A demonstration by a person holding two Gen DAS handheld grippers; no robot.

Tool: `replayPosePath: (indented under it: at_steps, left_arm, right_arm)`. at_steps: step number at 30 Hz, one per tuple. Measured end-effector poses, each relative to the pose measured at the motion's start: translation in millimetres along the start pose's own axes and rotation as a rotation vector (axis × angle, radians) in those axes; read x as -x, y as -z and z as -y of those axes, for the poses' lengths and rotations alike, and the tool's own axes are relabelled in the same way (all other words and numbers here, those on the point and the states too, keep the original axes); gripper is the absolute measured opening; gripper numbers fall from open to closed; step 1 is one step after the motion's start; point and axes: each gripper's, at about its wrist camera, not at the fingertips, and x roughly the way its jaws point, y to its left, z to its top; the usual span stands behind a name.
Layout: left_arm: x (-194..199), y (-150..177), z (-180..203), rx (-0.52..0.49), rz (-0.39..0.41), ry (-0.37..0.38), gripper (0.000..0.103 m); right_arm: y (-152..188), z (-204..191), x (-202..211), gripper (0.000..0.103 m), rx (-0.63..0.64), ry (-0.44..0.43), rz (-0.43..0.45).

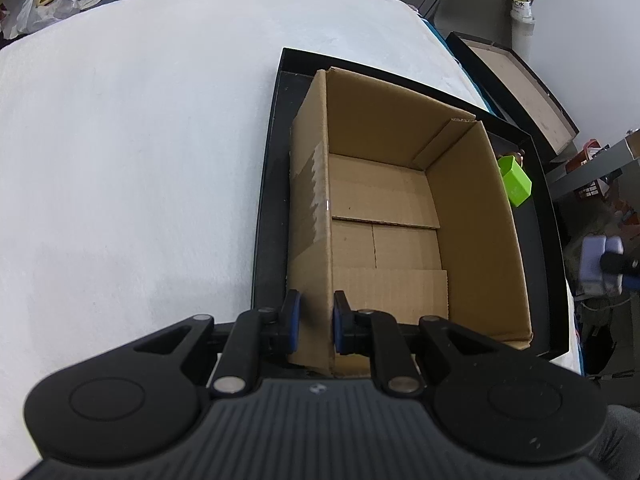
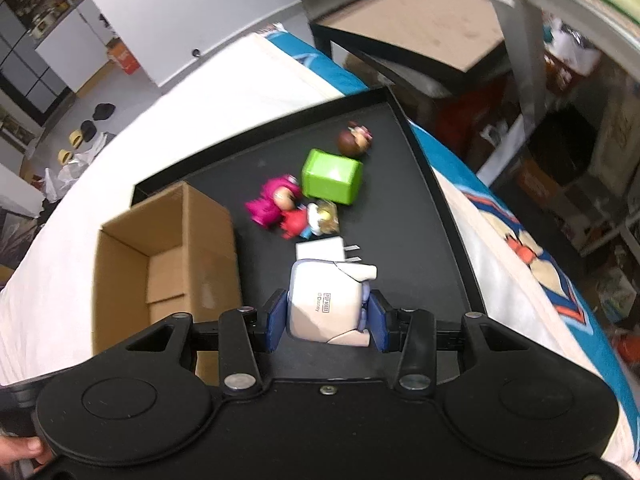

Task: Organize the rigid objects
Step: 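Carry the lavender charger over the cardboard box and open the right gripper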

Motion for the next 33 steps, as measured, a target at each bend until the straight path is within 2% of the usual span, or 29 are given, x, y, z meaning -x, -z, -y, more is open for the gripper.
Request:
replayPosePath:
  at_steps: [13, 22, 33]
  left_arm:
    - [3.9, 3.0, -6.7, -0.008, -0.013, 0.043, 0.017]
    - [5.3, 2.8, -16.3, 0.027, -0.005, 0.078, 0.018]
    - [3.2, 2.7, -20.1, 0.019, -0.011, 0.102, 0.018]
  right_arm:
    - [-12.6, -65.3, 12.0, 0.042, 0.118, -0.037, 0.041]
    - [-15.1, -106.4, 2.3, 0.042, 0.184, -0.058, 0.03]
    - [-12.5, -152.0, -22.6, 0.042, 0.264, -0.073, -0.004]
